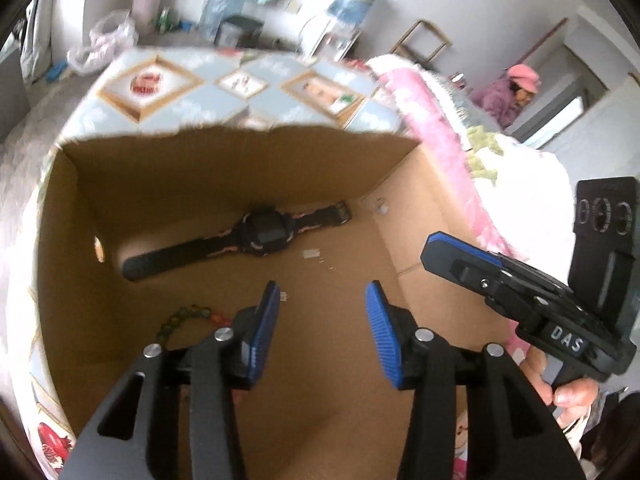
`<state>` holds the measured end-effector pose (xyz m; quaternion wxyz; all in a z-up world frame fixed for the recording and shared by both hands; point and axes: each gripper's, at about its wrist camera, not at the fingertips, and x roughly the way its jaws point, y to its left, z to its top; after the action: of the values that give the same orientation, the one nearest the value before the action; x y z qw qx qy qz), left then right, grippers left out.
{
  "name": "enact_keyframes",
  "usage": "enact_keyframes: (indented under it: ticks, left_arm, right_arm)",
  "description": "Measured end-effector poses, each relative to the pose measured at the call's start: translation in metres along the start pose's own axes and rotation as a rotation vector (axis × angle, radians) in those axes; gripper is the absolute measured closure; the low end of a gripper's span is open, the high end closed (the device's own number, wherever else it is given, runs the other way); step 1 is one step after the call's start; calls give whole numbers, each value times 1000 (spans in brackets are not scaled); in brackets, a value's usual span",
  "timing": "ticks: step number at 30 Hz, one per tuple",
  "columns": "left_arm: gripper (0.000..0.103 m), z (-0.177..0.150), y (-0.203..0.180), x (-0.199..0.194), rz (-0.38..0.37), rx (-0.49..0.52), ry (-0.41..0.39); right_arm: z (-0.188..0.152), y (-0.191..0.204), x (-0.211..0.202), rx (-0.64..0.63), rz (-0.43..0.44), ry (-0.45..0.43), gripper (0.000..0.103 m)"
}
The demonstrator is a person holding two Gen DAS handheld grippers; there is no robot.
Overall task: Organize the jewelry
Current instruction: 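Withdraw both grippers from the box back over the table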
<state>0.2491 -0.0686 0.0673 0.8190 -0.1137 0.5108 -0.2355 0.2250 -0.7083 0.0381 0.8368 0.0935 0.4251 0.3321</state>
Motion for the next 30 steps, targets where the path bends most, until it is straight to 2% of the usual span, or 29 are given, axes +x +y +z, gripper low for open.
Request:
enact_keyframes:
  ticks: [4,8,11,13,15,18,19,25,27,30]
  left_arm:
    - [46,-25,-12,-52,-16,72,-110]
    - [34,-58,-14,-103,-41,128,-198]
    - [25,-88,-8,-133,-63,150,-236]
    - [19,-107,-2,-142,-67,152,-241]
    - [15,-125,8,-141,-46,144,-220]
    - [13,-154,29,-121,24,105,-159]
    - [13,-164,40,-107,70,72,-117]
    - [13,-194,77,-43,240,-15,19]
    - [12,-199,72,-39,292,48,-35]
    - [6,-202,65,-29,334,100,-25]
  right_arm:
    - [-14,13,-40,-10,35,-87,69]
    - [-37,29,-78,-31,85,-158,55]
    - [-58,41,-101,-55,116,-190,43]
    - [-78,50,-113,-80,105,-204,36]
    - [-96,55,-114,-90,77,-196,28]
    - [-122,56,-99,-69,18,-139,23]
    - [-128,55,-93,-60,-4,-118,23]
    - [-165,37,-37,12,-253,53,22]
    - [-174,30,-25,28,-313,91,22]
    - [-183,20,-11,53,-353,135,22]
